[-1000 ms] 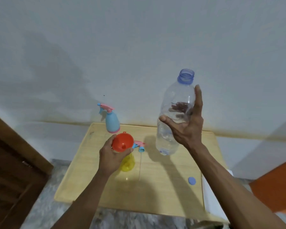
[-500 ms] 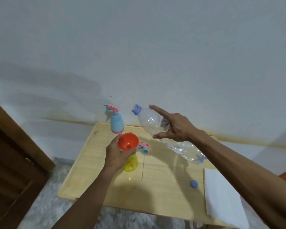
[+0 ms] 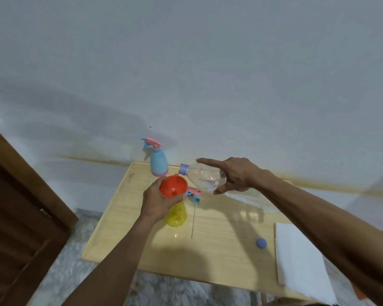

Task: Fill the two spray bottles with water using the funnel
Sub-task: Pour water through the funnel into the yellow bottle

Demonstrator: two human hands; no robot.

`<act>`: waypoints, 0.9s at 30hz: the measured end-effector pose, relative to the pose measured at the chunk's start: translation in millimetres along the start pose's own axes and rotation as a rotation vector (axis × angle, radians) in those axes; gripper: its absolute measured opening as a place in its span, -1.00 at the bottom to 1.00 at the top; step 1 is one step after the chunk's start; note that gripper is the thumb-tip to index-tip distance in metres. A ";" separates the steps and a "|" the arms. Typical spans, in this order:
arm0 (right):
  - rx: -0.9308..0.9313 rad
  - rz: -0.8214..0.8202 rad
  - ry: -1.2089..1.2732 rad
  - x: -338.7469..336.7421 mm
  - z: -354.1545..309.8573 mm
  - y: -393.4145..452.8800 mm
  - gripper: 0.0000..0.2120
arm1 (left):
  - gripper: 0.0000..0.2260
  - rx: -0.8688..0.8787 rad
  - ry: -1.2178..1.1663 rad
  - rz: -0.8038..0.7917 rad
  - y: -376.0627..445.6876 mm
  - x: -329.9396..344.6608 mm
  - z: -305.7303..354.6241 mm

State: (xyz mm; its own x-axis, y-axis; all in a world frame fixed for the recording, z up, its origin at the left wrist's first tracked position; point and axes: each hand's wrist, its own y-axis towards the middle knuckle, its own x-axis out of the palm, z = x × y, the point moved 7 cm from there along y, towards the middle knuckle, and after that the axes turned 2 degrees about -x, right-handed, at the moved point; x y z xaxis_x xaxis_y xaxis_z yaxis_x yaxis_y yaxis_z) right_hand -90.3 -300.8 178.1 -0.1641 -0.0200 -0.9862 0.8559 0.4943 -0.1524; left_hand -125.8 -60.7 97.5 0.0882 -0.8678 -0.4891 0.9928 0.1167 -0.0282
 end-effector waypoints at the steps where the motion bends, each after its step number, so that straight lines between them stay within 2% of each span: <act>1: 0.001 -0.005 -0.002 1.0 0.4 0.9 0.00 | -0.21 0.000 0.005 -0.001 0.2 -0.3 0.1; 27: -0.008 -0.075 -0.180 0.0 -10.3 -4.3 -0.05 | -0.21 0.014 0.023 -0.021 0.2 -1.6 6.1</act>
State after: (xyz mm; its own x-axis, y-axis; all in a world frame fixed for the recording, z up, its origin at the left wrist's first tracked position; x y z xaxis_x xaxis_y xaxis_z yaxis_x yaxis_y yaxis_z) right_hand -99.0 -294.0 179.4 -0.1364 -0.2115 -0.9678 0.8406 0.4922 -0.2260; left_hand -125.3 -62.2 103.6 0.0660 -0.8586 -0.5085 0.9954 0.0923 -0.0267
